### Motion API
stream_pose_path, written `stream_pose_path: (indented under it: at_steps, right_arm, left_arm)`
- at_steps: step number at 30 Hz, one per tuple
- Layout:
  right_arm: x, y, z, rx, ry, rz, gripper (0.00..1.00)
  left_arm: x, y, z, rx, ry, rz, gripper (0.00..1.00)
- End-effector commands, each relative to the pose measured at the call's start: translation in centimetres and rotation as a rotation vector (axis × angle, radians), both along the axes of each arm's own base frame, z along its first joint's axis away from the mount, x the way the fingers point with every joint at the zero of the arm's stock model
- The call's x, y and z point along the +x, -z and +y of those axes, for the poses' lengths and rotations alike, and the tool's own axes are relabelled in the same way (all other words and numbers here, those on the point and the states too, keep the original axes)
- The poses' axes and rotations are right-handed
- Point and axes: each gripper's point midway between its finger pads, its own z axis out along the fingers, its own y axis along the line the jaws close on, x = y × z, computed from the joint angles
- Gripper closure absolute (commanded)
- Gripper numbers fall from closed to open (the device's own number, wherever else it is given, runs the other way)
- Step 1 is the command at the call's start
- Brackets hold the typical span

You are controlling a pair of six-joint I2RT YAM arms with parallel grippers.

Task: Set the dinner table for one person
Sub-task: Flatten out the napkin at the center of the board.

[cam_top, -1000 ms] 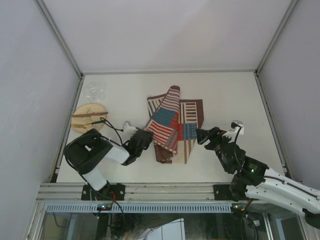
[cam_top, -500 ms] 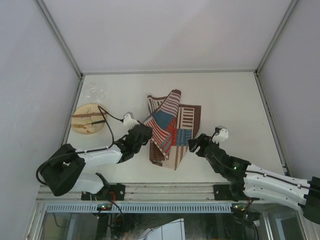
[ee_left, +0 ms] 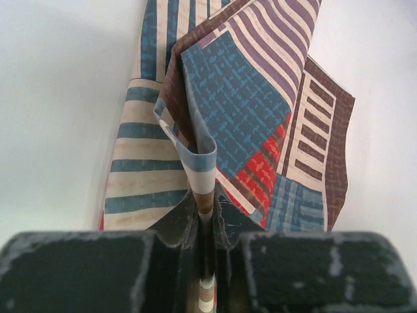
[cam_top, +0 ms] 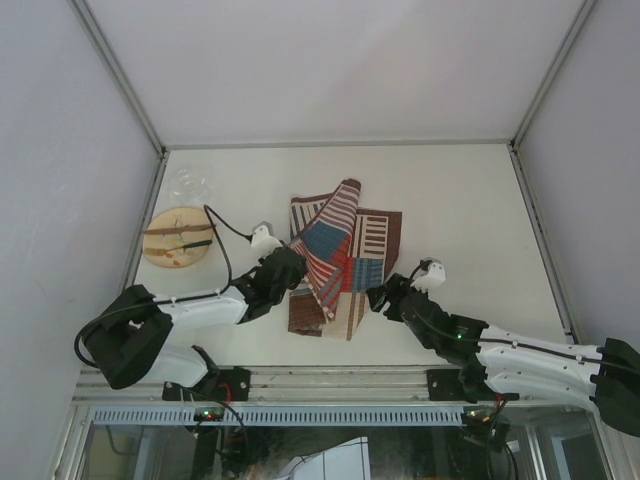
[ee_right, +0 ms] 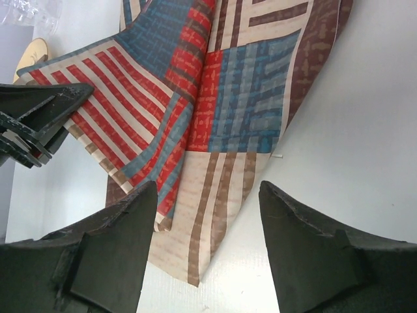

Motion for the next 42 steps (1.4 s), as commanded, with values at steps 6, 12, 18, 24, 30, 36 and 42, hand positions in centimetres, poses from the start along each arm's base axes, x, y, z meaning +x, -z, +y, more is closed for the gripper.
stream_pose_path:
  at_steps: [6,12,18,24,30,36,42]
  right_arm:
    - [0.2,-1.3,0.9,0.069,0.004,-0.016,0.36]
    - [0.0,-0.4,0.7,0.061,0.008,0.006,0.36]
    - [-0.6,0.6,0.9,0.074,-0.005,0.037,0.36]
    - [-1.5,1.0,2.8,0.098,-0.074,0.075,0.35]
    - [-3.6,-0.6,7.3,-0.075,-0.282,0.022,0.36]
    - [-7.6,0.2,9.2,-0.403,-0.445,-0.004,0.37]
    - [-10.2,1.6,6.7,-0.795,-0.392,-0.064,0.36]
  left_arm:
    - [0.6,-3.8,-0.9,-0.029,0.028,-0.099,1.0]
    - [0.4,-9.4,1.5,0.066,-0.007,-0.202,1.0]
    - [-0.6,-16.0,5.8,0.13,-0.09,-0.321,1.0]
    - [-1.1,-20.7,7.1,0.165,-0.093,-0.384,1.0]
    - [-0.9,-24.9,7.1,0.206,-0.075,-0.425,1.0]
    - [-1.4,-26.6,7.5,0.217,-0.066,-0.436,1.0]
    - [-2.0,-26.8,8.2,0.24,-0.059,-0.42,1.0]
